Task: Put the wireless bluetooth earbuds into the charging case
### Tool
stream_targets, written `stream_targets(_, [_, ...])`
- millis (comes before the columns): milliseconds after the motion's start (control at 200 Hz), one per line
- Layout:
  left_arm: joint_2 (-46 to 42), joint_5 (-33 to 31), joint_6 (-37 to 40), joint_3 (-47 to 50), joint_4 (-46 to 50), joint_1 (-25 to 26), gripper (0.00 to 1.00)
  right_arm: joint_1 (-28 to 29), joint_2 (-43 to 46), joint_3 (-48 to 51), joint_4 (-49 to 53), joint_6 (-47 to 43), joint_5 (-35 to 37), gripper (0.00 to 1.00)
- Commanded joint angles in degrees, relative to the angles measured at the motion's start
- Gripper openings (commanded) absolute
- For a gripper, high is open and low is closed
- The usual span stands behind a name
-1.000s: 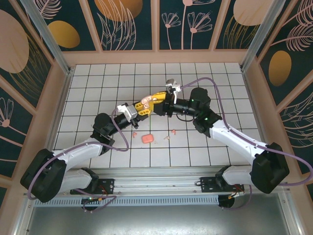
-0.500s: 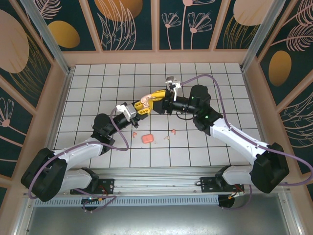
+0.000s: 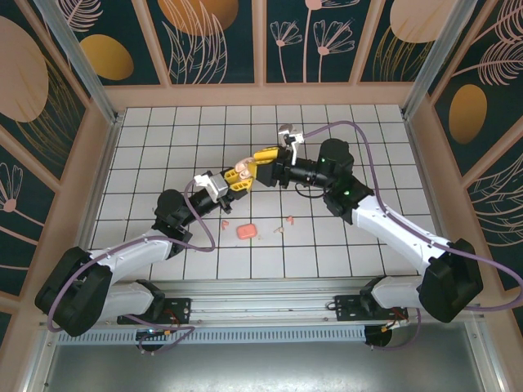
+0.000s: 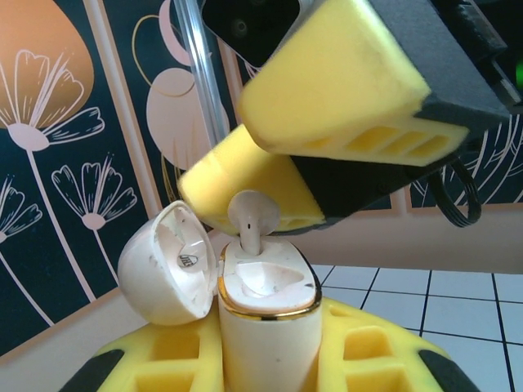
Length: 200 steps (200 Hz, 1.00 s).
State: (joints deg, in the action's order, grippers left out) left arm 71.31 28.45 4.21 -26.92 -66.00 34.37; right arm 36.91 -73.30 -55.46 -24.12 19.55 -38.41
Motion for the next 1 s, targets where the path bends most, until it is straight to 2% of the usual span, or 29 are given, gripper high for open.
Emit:
stream_targets(0, [-0.83, 2.3, -0.19, -1.02, -2.23, 1.14, 0.12, -0.82, -0.33, -2.76, -1.38, 0.84, 1.59, 0.52])
stream_targets(581, [-0.82, 0.73, -1.86, -0.99, -2.29, 1.14, 0.13, -2.87, 3.63, -3.67, 2.65, 2.16, 1.76, 0.53])
stream_targets(786, [-0.88, 0.28, -2.76, -0.91, -2.58, 1.12, 0.13, -5.25, 5.19, -7.2, 13.95, 4.01, 3.46, 0.52])
stream_targets(916, [-1.0, 0.18, -2.8, -0.94, -2.35, 1.13, 0.13, -8.49, 4.07, -10.13, 22.93, 10.98, 3.42, 0.5])
stream_targets(996, [-1.0, 0.11, -2.94, -1.11, -2.16, 1.14, 0.13, -10.33, 2.09, -12.38, 28.3, 17.68, 0.14, 0.49])
